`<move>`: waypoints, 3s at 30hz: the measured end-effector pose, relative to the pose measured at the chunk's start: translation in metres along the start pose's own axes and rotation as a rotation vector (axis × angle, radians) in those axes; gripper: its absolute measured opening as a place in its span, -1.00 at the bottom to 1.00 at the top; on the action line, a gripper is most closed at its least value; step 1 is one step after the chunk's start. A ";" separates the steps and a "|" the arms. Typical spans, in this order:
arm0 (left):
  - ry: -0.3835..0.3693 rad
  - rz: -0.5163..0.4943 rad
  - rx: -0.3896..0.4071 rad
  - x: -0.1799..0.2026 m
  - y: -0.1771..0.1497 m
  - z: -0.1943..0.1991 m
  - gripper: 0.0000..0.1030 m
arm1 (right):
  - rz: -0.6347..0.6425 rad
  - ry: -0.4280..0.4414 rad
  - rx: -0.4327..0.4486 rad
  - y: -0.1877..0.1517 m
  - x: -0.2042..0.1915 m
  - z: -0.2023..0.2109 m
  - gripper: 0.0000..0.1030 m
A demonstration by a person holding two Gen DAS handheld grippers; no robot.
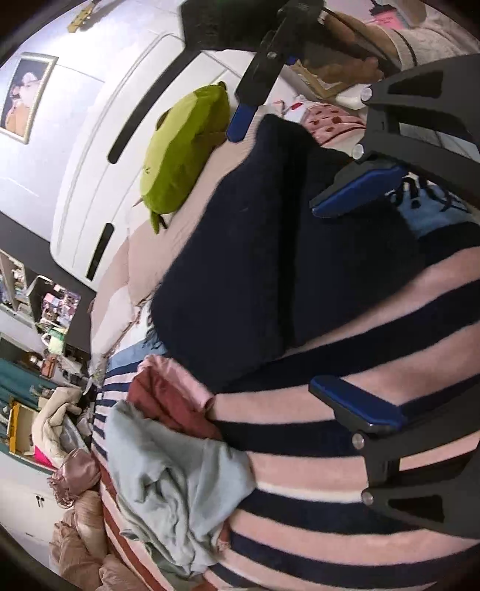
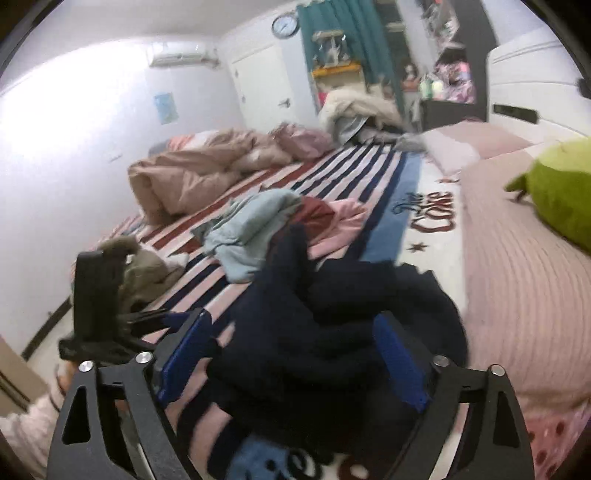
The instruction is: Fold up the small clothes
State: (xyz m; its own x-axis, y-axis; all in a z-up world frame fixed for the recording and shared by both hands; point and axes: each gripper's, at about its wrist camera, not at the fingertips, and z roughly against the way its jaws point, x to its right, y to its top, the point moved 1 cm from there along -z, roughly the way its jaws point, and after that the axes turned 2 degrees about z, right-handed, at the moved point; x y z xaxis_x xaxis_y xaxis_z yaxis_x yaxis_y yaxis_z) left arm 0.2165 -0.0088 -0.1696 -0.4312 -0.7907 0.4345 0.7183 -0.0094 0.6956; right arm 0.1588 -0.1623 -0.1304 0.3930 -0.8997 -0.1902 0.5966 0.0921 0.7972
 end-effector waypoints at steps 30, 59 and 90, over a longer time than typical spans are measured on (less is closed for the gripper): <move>-0.307 0.096 -0.202 0.044 0.019 -0.081 0.93 | -0.203 -0.193 -0.175 -0.070 0.133 -0.001 0.20; -0.140 0.032 -0.205 -0.012 -0.008 0.019 0.60 | -0.177 0.123 -0.127 -0.025 0.066 -0.012 0.41; -0.320 0.135 -0.266 -0.018 -0.007 -0.021 0.65 | -0.153 0.026 -0.268 -0.021 0.091 -0.080 -0.75</move>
State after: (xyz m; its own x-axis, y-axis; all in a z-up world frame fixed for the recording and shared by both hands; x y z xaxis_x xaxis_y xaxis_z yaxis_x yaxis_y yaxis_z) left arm 0.2313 -0.0075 -0.1944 -0.4407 -0.5668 0.6960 0.8775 -0.1089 0.4670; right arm 0.2377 -0.2119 -0.2101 0.3001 -0.9009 -0.3137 0.8121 0.0688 0.5794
